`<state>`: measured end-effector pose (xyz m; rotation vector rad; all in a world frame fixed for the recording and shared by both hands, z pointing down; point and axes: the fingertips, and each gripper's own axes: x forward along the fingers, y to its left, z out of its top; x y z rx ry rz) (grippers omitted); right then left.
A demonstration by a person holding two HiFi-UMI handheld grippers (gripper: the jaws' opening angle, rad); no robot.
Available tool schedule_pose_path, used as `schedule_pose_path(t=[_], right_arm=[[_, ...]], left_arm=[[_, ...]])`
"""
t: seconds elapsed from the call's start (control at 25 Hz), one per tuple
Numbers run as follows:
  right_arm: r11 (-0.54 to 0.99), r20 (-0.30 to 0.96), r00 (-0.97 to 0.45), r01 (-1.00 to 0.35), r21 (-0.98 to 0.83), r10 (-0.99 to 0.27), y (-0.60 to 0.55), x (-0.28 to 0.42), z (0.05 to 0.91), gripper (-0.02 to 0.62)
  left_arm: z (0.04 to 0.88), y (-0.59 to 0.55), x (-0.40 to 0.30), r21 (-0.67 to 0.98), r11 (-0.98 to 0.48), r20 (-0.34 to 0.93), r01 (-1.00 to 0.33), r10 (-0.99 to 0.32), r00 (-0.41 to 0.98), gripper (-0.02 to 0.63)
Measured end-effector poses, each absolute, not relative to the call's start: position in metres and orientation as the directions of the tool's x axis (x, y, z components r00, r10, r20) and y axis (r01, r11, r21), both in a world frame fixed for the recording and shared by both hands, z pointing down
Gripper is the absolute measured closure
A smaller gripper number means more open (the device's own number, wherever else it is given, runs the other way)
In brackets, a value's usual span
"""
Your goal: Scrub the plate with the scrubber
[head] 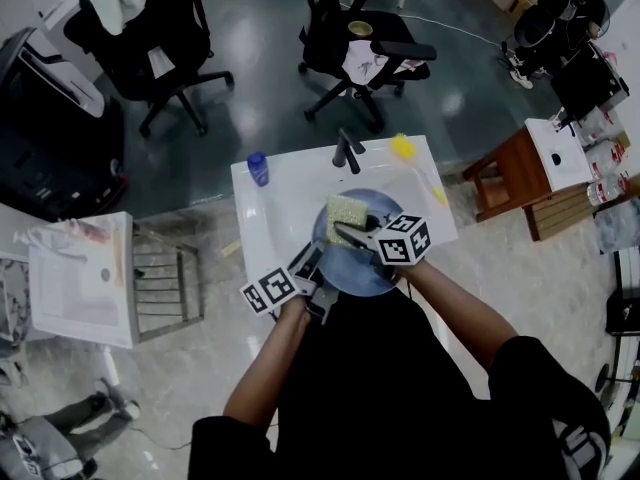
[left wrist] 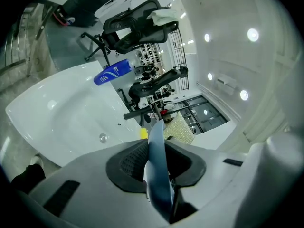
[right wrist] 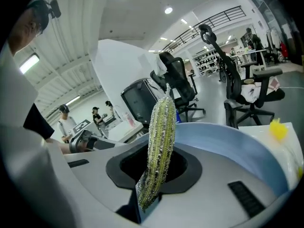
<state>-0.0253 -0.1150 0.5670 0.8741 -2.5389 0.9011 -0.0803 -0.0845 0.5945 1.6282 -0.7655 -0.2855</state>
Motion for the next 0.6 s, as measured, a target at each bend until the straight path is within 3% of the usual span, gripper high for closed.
schedule_pose_path(t=[0.6], right_arm=[[0.568, 0.485, -0.677, -0.733, -0.374, -0.554, -0.125, 0.013, 0.571, 0.535]], left_arm=[[0.593, -0.073, -0.079, 0.952, -0.019, 0.236, -0.306, -0.594, 0.769, 0.522]])
